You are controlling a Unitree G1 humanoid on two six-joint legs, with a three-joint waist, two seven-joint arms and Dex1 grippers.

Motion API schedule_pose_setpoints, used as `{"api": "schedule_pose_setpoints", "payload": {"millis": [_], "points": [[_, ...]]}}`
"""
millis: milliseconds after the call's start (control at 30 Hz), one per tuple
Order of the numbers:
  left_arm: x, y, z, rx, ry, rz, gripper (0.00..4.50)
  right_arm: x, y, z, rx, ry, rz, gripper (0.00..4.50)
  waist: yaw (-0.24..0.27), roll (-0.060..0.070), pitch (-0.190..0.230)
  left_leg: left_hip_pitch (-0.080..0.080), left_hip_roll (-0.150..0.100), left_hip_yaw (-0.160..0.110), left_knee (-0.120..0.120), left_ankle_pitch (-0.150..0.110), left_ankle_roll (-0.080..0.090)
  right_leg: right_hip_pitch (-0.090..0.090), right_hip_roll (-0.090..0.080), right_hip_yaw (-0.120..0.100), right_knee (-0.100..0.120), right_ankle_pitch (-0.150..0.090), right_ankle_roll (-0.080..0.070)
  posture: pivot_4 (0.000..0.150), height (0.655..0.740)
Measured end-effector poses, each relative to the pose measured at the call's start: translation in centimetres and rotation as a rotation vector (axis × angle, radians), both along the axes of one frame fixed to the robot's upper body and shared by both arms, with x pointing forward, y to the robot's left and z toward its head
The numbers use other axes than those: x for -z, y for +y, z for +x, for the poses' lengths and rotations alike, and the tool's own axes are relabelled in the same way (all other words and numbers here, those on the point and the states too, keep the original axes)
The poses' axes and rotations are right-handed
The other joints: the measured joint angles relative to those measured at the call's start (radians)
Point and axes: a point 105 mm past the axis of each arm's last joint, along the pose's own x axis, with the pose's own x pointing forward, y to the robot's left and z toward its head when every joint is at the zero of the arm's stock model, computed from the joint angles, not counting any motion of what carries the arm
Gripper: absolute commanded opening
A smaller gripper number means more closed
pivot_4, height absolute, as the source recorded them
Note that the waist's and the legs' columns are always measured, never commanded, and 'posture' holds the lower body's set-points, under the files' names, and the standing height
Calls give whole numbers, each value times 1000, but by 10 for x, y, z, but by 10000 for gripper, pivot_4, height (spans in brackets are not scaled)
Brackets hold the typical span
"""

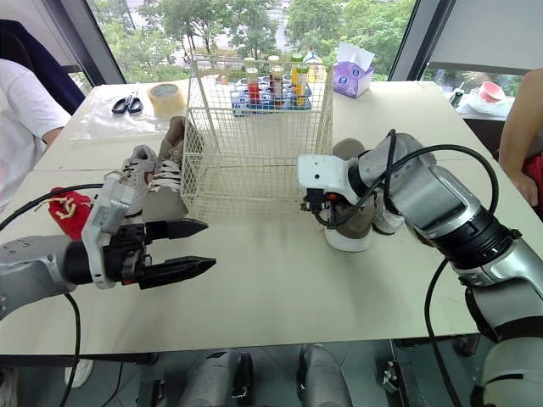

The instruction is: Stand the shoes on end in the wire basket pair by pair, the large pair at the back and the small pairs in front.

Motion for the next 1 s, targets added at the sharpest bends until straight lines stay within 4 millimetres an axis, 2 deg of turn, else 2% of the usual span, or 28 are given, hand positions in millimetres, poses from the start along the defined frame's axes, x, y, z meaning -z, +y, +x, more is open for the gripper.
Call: {"api": "schedule_pose_setpoints", "payload": {"millis": [100, 333, 433, 567, 667, 767, 833, 867, 933, 967, 1000], "points": [[0, 0, 3, 3, -6, 1, 45000, 3, 3, 6, -15, -8, 7, 139, -4, 0, 0, 0, 0, 0, 0, 1, -2, 0, 1, 0, 1, 0, 0, 1500, 7400], [0, 2, 4, 3, -15, 1, 45000, 2, 6, 5, -27, 6, 21, 139, -5, 0, 0, 1, 1, 0, 0, 2, -3, 0, 1, 0, 2, 0, 0, 1500, 7400], [2, 2, 4, 1, -11, -2, 45000, 2, 8, 3, -32, 8, 34, 8639, -4, 0, 0, 1, 1, 0, 0, 2, -3, 0, 1, 0, 2, 0, 0, 1500, 7400], [3, 1, 4, 5, -12, -5, 45000, -10, 13, -1, -33, -11, 80, 27994, -2, 0, 0, 1, 1, 0, 0, 2, -3, 0, 1, 0, 3, 0, 0, 1500, 7400], [6, -2, 3, 21, 6, -24, 45000, -33, 6, 1, 48, 10, 228, 27994, 4, 0, 0, 1, 0, -1, 1, 2, -3, 1, 0, 0, 3, 0, 0, 1500, 7400], [6, 0, 6, 13, 29, -56, 45000, -87, -9, -3, 113, -26, 498, 27994, 4, 0, 0, 1, 0, -1, 1, 2, -2, 1, 0, 0, 3, 0, 0, 1500, 7400], [4, 1, 7, 6, 48, -117, 45000, -122, -22, -10, 165, -61, 738, 27994, 3, -1, -1, 2, 1, -1, 1, 1, -2, 2, 0, 0, 3, 0, 0, 1500, 7400], [3, 1, 9, 0, 57, -144, 45000, -134, -31, -12, 205, -83, 843, 32211, 2, -2, -1, 2, 1, -1, 1, 1, -2, 3, 0, 0, 4, 0, 0, 1500, 7400], [3, -1, 15, -31, 64, -196, 45000, -141, -53, -12, 324, -123, 1006, 35442, 5, -2, -3, 5, 1, -2, 1, 0, 1, 5, -1, 0, 4, 0, 0, 1500, 7400], [4, -1, 19, -50, 70, -234, 45000, -132, -66, -11, 401, -130, 1059, 40565, 6, -3, -4, 8, 0, -3, 1, -1, 2, 10, -1, -2, 4, 0, 0, 1500, 7400], [8, -3, 22, -62, 93, -264, 45000, -115, -78, -9, 498, -118, 1092, 44731, 7, -4, -4, 11, 0, -3, 0, -2, 4, 14, -1, -3, 3, 0, 0, 1500, 7400]]}}
